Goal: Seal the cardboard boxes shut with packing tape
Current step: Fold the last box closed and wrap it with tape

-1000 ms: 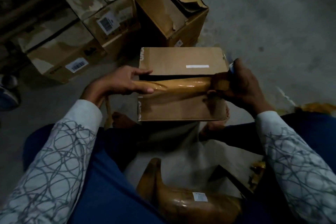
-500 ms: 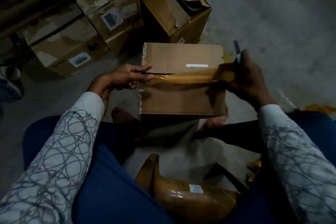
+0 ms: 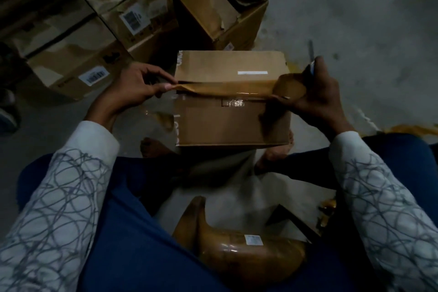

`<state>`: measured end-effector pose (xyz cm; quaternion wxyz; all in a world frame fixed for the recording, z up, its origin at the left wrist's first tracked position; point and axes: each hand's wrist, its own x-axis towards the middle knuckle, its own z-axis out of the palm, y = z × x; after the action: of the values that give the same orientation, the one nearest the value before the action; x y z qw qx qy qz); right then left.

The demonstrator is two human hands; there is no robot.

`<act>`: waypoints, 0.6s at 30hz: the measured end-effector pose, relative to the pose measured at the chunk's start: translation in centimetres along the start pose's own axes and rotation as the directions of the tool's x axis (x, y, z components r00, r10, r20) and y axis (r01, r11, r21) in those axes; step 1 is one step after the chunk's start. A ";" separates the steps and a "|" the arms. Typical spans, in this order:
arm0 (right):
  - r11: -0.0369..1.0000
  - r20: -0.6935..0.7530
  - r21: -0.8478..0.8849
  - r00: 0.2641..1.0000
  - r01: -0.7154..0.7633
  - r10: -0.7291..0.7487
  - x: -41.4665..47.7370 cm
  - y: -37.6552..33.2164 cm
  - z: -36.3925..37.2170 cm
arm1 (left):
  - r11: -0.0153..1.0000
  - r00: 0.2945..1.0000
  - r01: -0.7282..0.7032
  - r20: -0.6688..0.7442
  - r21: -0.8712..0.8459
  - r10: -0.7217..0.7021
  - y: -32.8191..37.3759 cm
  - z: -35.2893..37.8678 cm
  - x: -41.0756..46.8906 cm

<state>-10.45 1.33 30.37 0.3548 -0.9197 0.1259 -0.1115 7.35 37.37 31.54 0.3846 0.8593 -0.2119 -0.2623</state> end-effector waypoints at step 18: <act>0.877 0.176 0.469 0.984 -0.102 0.020 -10.8 -9.2 -3.1 | 0.979 0.836 -0.177 -0.510 0.099 0.202 9.2 6.7 -12.9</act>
<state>-20.18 9.35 37.60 0.5826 -0.8057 0.0937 -0.0511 -8.24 35.29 38.55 0.4308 0.8817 -0.1910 0.0227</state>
